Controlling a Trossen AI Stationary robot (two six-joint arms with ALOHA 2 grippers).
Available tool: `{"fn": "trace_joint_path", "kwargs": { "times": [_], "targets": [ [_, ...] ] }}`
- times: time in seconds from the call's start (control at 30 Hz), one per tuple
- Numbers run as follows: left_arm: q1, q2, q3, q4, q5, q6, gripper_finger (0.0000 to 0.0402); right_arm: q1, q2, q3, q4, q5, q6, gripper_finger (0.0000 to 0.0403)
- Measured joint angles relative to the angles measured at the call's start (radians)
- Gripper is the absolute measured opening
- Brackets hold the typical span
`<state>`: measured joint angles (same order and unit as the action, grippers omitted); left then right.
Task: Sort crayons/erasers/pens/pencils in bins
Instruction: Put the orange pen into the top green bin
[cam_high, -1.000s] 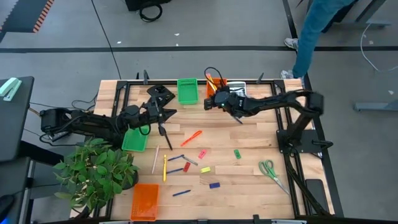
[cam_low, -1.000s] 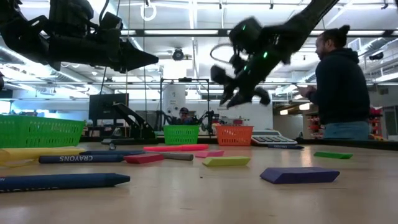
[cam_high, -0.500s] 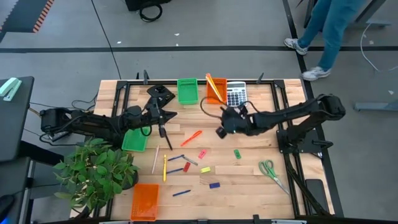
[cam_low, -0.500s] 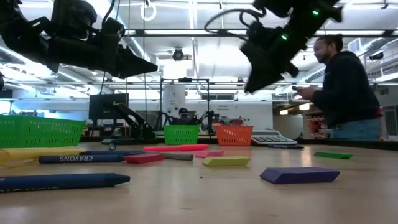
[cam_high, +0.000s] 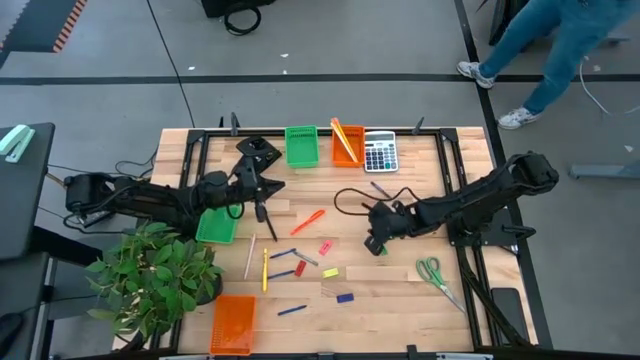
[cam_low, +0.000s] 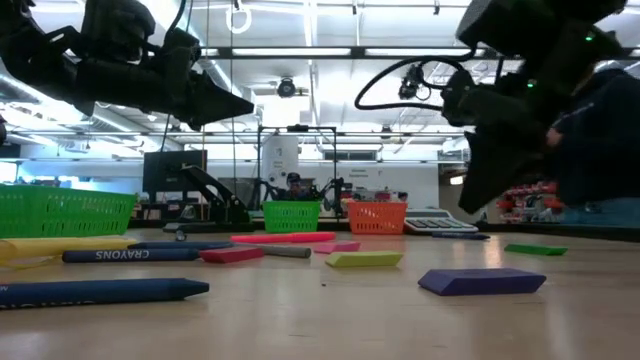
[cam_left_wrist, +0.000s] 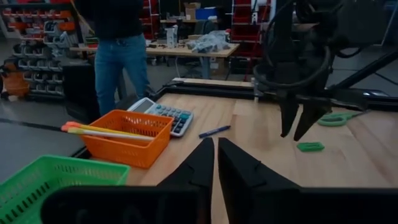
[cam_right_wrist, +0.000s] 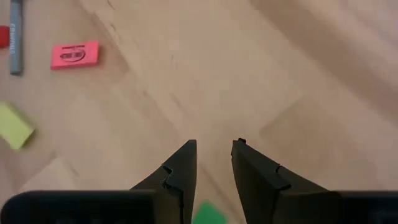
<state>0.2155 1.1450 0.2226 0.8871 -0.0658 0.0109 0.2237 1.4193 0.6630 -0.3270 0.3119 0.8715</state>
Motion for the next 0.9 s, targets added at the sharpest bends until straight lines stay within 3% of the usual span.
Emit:
{"fn": "trace_joint_path", "kwargs": {
  "times": [0.13,0.27,0.57,0.9],
  "targets": [
    [-0.020,0.000,0.000,0.009,0.001,0.001,0.0036,0.073,0.000,-0.017,-0.009,0.011,0.054,0.0108],
    [-0.066,0.000,0.026,-0.033,0.004,0.024,0.0047,0.109,0.000,-0.017,-0.034,0.106,0.026,0.0107],
    [-0.124,0.022,0.280,-0.495,-0.036,0.028,0.0099,0.113,0.000,-0.017,-0.033,0.188,0.057,0.0107],
    [-0.177,0.164,0.304,-0.527,-0.035,-0.055,0.0098,0.146,0.000,-0.017,0.072,0.217,0.075,0.0108]
  ]
}}
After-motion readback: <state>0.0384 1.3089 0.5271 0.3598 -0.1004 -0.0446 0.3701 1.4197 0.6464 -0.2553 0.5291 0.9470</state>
